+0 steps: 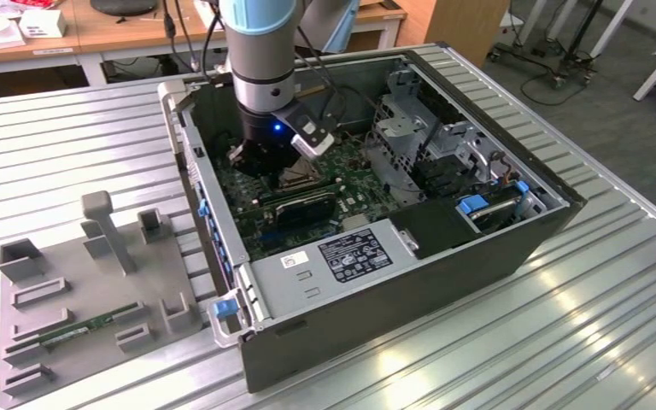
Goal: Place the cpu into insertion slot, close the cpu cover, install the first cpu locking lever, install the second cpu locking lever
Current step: 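Install the second cpu locking lever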
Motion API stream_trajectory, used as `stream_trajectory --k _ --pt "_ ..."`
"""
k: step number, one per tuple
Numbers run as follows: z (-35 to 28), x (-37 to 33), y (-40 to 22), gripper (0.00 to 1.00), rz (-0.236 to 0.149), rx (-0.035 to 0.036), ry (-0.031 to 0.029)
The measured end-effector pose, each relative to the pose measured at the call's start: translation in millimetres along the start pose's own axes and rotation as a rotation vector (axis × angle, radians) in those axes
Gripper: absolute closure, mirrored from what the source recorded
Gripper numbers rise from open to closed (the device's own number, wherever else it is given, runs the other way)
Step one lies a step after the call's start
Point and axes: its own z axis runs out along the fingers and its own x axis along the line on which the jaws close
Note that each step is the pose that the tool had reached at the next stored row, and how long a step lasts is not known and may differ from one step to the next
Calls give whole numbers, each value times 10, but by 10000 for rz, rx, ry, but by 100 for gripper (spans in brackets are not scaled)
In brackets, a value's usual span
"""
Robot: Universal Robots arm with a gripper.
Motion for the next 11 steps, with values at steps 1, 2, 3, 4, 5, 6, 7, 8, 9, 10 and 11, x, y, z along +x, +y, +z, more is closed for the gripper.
stream_trajectory --k 1,2,3,4,5,6,7,8,9,10,11 --pt "-31 -3 3 89 0 0 1" --pt "-65 -6 5 89 2 0 1" --pt "-103 -10 7 89 3 -1 0" --pt "-140 -13 9 89 4 0 1" --pt "-174 -16 12 89 6 1 2" --pt "-206 -19 14 89 7 0 1" --pt "-237 -22 15 89 8 1 2" --pt "-268 -25 17 89 9 0 1" --pt "-296 -27 19 89 10 -1 0" --pt "-326 -29 21 89 11 1 2" --pt "-356 -32 23 89 12 1 1"
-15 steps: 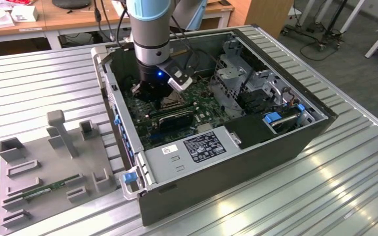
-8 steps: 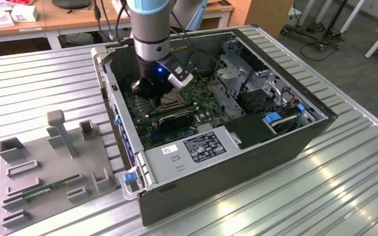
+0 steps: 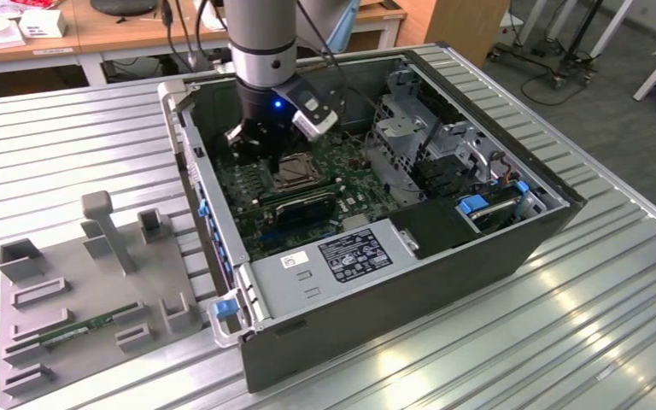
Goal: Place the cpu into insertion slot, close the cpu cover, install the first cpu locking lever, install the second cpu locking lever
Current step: 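Install the second cpu locking lever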
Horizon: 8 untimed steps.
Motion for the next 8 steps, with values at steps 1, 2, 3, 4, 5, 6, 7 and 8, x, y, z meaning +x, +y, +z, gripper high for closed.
stream_trajectory --k 1,2,3,4,5,6,7,8 --pt "-28 -2 2 89 1 0 0" --pt "-56 -5 3 89 1 0 0" --pt "-83 -7 5 89 1 0 0" --pt "-108 -9 7 89 1 0 0" --pt "-134 -11 8 89 1 0 0" --pt "-161 -13 10 89 1 0 0" --pt "-179 -15 11 89 1 1 1" --pt "-180 -15 11 89 1 -2 -1"
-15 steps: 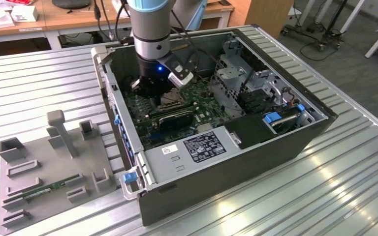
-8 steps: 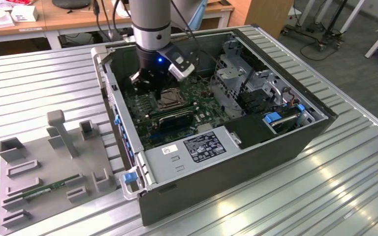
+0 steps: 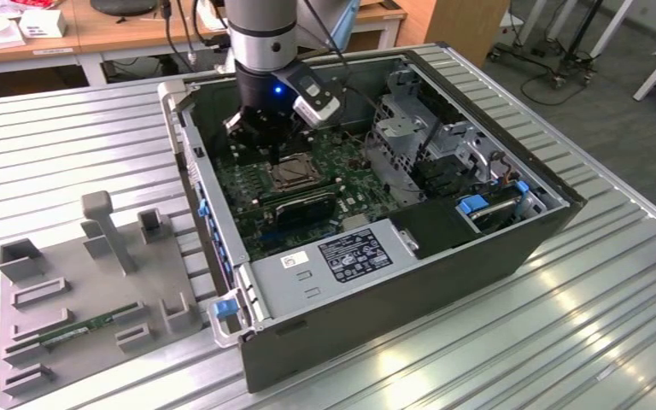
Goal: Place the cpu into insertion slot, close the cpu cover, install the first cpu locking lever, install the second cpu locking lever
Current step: 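Install the second cpu locking lever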
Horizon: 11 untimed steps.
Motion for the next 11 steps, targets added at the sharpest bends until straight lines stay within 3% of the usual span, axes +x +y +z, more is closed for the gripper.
stream_trajectory --k 7,11 --pt "-10 -4 0 89 -1 5 4" --pt "-77 -17 4 89 1 1 10"
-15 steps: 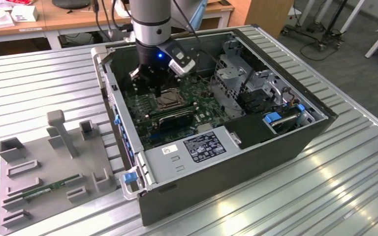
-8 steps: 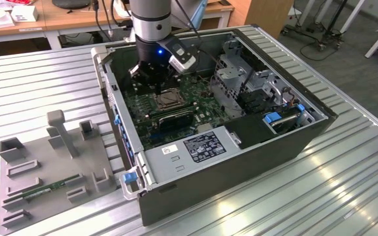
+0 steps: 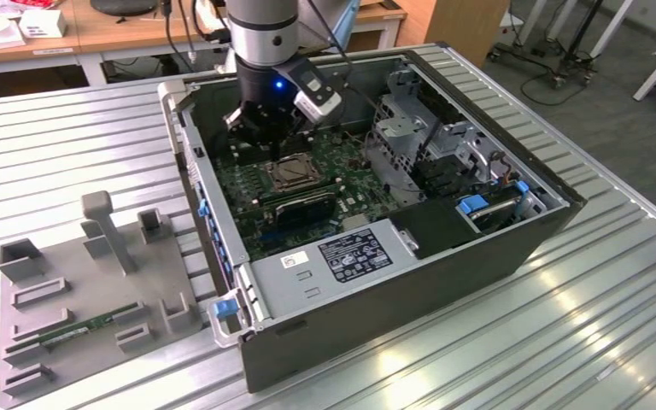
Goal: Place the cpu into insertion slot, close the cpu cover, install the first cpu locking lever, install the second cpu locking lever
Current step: 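Install the second cpu locking lever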
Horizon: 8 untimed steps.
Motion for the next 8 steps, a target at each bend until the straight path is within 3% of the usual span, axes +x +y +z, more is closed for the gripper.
stream_trajectory --k 5,8 --pt "-22 -21 1 89 0 -1 7" --pt "-18 -70 0 89 0 -1 8"
